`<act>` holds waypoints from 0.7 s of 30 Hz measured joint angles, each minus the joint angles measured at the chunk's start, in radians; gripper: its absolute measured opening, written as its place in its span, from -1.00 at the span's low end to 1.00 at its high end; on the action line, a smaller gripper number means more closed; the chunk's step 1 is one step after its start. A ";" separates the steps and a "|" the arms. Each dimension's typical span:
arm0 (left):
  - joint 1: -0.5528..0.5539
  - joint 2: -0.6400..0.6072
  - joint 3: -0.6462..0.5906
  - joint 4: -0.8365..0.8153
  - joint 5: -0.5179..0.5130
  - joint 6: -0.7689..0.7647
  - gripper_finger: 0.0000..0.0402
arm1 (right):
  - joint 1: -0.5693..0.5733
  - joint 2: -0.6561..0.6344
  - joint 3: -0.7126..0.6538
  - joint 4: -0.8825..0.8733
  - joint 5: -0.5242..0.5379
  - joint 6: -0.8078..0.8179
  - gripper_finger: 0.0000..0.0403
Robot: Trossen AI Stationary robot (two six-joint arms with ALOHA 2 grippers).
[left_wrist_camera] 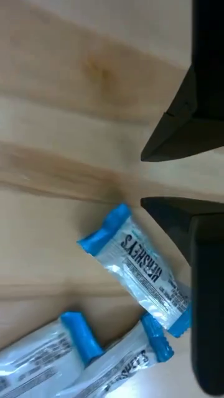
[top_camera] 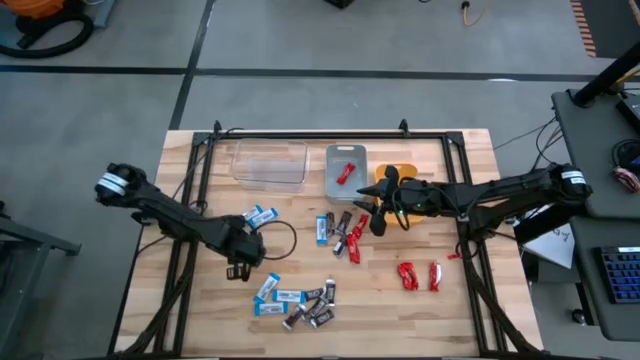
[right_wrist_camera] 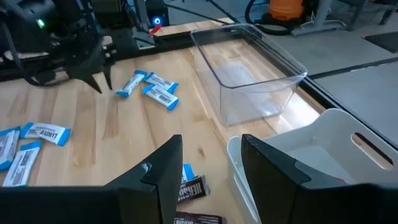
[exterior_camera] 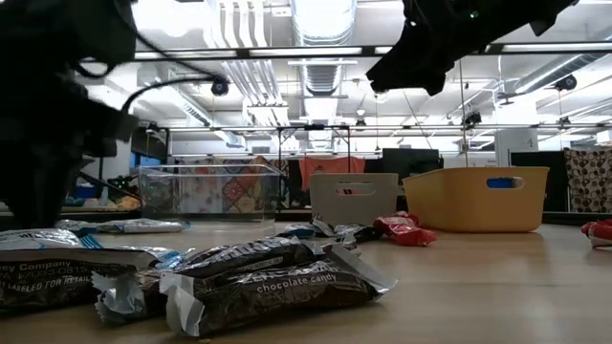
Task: Organize candy in baskets
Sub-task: Put the white chocolate into the transparent bin
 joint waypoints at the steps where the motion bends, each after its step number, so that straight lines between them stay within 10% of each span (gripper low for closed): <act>1: 0.000 0.018 0.000 0.000 -0.007 0.000 -0.53 | 0.000 0.000 0.000 -0.005 -0.002 -0.002 -0.23; 21: -0.008 0.059 0.061 -0.173 -0.205 0.097 -0.28 | 0.002 0.006 0.000 -0.029 -0.010 -0.041 -0.23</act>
